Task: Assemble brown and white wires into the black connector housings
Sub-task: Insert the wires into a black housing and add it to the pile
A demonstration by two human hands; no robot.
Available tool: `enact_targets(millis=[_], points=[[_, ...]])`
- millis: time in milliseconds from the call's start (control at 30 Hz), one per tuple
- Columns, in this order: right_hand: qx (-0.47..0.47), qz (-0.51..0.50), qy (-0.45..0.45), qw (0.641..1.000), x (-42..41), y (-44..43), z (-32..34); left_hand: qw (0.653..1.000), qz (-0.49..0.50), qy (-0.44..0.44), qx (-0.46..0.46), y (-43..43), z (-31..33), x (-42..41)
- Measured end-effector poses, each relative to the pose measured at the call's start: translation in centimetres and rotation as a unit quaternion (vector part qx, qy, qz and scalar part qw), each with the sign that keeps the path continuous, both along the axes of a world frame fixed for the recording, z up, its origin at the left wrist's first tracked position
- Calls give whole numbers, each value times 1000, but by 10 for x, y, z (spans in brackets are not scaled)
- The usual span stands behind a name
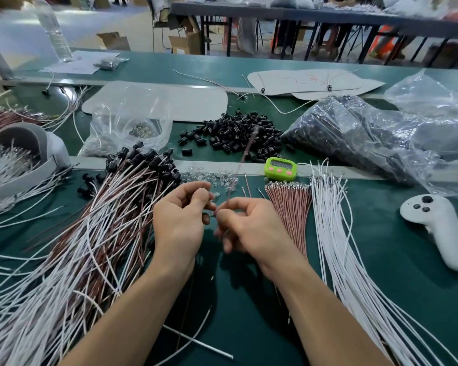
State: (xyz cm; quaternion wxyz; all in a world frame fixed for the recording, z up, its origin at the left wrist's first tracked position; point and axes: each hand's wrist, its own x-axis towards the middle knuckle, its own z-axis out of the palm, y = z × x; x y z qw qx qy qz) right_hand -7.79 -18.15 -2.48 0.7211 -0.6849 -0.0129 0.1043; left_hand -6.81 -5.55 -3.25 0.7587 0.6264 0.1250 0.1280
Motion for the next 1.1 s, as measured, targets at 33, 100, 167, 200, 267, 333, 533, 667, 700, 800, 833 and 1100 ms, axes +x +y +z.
enact_targets(millis=[33, 100, 167, 200, 267, 333, 533, 667, 700, 800, 833, 1100], points=[[-3, 10, 5, 1000, -2, 4, -1, 1000, 5, -3, -9, -1, 0, 0], [-21, 8, 4, 1000, -4, 9, -4, 1000, 15, -9, -25, -2, 1, 0], [-64, -8, -6, 998, -3, 10, -7, 999, 19, -10, -48, -3, 2, 0], [-84, -10, -11, 996, -3, 11, -8, 998, 18, -7, -66, -4, 3, 0], [-101, -8, -16, 995, -4, 13, -9, 993, 13, 5, -116, -8, 4, 0], [-112, -22, -26, 993, -6, 17, -11, 988, 4, 15, -151, -12, 5, -1], [-65, -83, -41, 994, -2, 16, -12, 988, -20, 26, -152, -15, 7, -4], [-94, -82, -57, 991, -2, 14, -14, 985, -30, 37, -166, -14, 8, -4], [-106, -80, -58, 989, -1, 15, -14, 985, -35, 37, -167, -15, 9, -5], [-99, -65, -46, 992, 0, 15, -15, 986, -41, 31, -158, -16, 11, -6], [-84, -62, -37, 994, 1, 14, -15, 987, -42, 29, -155, -16, 11, -6], [1, -75, -32, 997, 3, -4, -1, 982, -127, 71, -117, -5, 14, -7]])
